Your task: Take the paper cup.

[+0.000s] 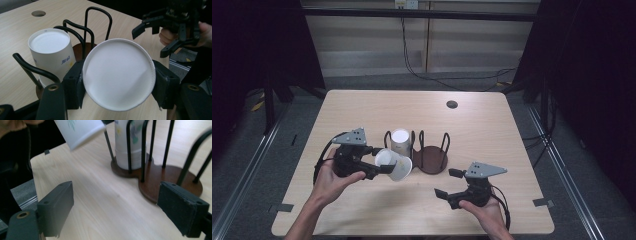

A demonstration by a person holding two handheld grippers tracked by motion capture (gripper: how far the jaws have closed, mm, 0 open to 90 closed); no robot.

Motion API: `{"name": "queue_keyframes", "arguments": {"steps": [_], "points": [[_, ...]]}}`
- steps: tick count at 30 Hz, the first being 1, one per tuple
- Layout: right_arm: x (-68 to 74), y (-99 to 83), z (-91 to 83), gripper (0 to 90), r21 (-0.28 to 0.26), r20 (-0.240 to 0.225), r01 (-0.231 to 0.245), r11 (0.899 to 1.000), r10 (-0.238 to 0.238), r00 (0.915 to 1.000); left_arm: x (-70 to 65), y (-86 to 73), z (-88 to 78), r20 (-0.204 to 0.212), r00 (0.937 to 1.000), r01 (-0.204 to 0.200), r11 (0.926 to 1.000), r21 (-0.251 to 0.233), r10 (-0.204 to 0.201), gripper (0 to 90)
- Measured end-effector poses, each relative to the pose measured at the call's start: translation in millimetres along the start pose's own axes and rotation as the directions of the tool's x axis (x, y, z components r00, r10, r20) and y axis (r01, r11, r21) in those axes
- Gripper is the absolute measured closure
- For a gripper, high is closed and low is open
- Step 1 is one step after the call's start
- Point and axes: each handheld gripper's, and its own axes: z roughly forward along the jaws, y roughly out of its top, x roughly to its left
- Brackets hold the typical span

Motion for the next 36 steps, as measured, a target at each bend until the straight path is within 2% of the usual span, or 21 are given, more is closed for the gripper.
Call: {"name": "queue_keyframes", "arguments": {"steps": [3,5,8,12,18,20,25,33,36], "points": [[2.2,9.9,1.4,13.0,-0.008,-0.009,0.017,1.0,-0.017,0.9998,-1.5,-2.0,1.9,0.009,1.0,-0.004,1.0,0.005,0.004,37.4],[5.6,24.5,2.2,13.1,-0.025,-0.024,0.042,0.999,-0.043,0.9988,-2.2,-4.0,3.3,0.033,0.9994,0.01,0.9999,-0.004,-0.01,37.4],[6.5,35.3,3.6,13.1,-0.044,-0.038,0.051,0.998,-0.052,0.9979,-1.1,-6.7,5.8,0.027,0.9992,0.028,0.9995,-0.013,-0.028,37.4],[5.7,42.7,7.3,13.2,-0.072,-0.066,0.047,0.996,-0.052,0.9965,-1.2,-9.3,11.4,0.044,0.9983,0.037,0.9993,-0.005,-0.037,37.4],[6.1,50.3,15.5,13.2,-0.079,-0.118,0.035,0.996,-0.044,0.992,-3.4,-11.2,19.2,0.068,0.997,0.036,0.9993,0.001,-0.036,37.4],[6.2,50.2,18.6,13.6,-0.073,-0.141,0.017,0.997,-0.027,0.9896,-4.2,-11.7,21.3,0.075,0.9964,0.04,0.9992,0.009,-0.04,37.4],[8.9,44.1,26.7,14.2,-0.052,-0.159,0.018,0.998,-0.027,0.9869,-6.4,-11.8,24.8,0.09,0.9952,0.038,0.9992,0.011,-0.039,37.4],[11.2,33.2,33.3,13.3,-0.014,-0.194,0.056,0.998,-0.057,0.9793,-14.4,-7.0,31.8,0.128,0.9915,0.019,0.9997,0.017,-0.021,37.4],[12.2,30.0,36.0,13.7,-0.01,-0.21,0.066,0.998,-0.066,0.9755,-15.8,-3.8,30.6,0.15,0.9884,0.027,0.9996,0.001,-0.026,37.4]]}}
